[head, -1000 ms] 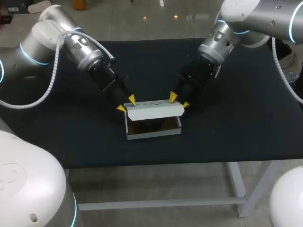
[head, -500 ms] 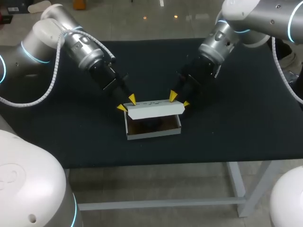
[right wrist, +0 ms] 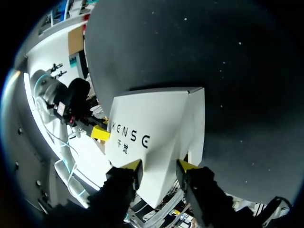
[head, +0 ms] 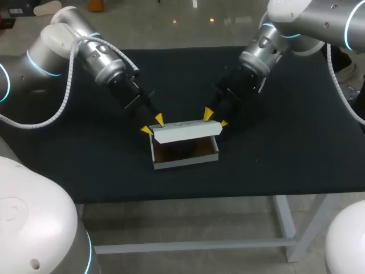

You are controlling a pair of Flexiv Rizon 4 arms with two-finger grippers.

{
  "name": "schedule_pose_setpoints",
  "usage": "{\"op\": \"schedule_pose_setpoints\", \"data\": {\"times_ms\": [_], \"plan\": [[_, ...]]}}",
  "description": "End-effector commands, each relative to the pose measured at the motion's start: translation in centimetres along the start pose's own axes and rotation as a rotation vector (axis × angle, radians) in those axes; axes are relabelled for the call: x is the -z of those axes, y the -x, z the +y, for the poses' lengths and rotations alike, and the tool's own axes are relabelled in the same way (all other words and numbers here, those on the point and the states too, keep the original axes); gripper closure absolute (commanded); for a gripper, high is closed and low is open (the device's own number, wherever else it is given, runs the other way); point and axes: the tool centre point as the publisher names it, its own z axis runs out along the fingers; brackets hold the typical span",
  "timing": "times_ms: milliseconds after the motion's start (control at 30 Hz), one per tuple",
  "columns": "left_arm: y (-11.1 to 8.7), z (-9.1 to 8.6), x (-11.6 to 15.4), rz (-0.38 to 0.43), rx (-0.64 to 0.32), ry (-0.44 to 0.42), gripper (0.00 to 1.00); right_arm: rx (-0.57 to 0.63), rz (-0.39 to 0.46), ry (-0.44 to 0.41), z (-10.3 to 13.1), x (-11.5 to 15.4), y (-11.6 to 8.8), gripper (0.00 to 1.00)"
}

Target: Assemble the packaging by folding the flat box into shape, placing the metal phone stand inside, and closing the box properly

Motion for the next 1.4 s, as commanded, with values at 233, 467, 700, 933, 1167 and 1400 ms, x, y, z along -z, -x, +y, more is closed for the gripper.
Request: {"op": "schedule_pose_setpoints", "data": {"times_ms": [233,467,700,933,1167,1400], "plan": [[-0.82,-0.49,-0.01,-0.010,-0.001,0.019,0.60,0.004,0.004,-0.016,0.59,0.01,-0.77,0.52],[-0.98,-0.61,0.08,-0.014,0.000,0.028,0.60,0.007,0.010,-0.018,0.62,0.23,-1.00,0.52],[-1.03,-0.67,0.13,-0.014,0.000,0.033,0.60,0.006,0.015,-0.020,0.74,0.28,-1.02,0.52],[-1.02,-0.67,0.29,-0.008,0.002,0.033,0.60,0.007,0.015,-0.020,0.78,0.28,-1.03,0.52],[-1.10,-0.53,0.52,0.008,-0.001,0.041,0.62,0.010,0.012,-0.019,0.71,0.28,-1.20,0.52],[-1.06,-0.70,0.44,0.017,0.006,0.052,0.62,0.013,0.007,-0.015,0.62,0.12,-1.42,0.52]]}}
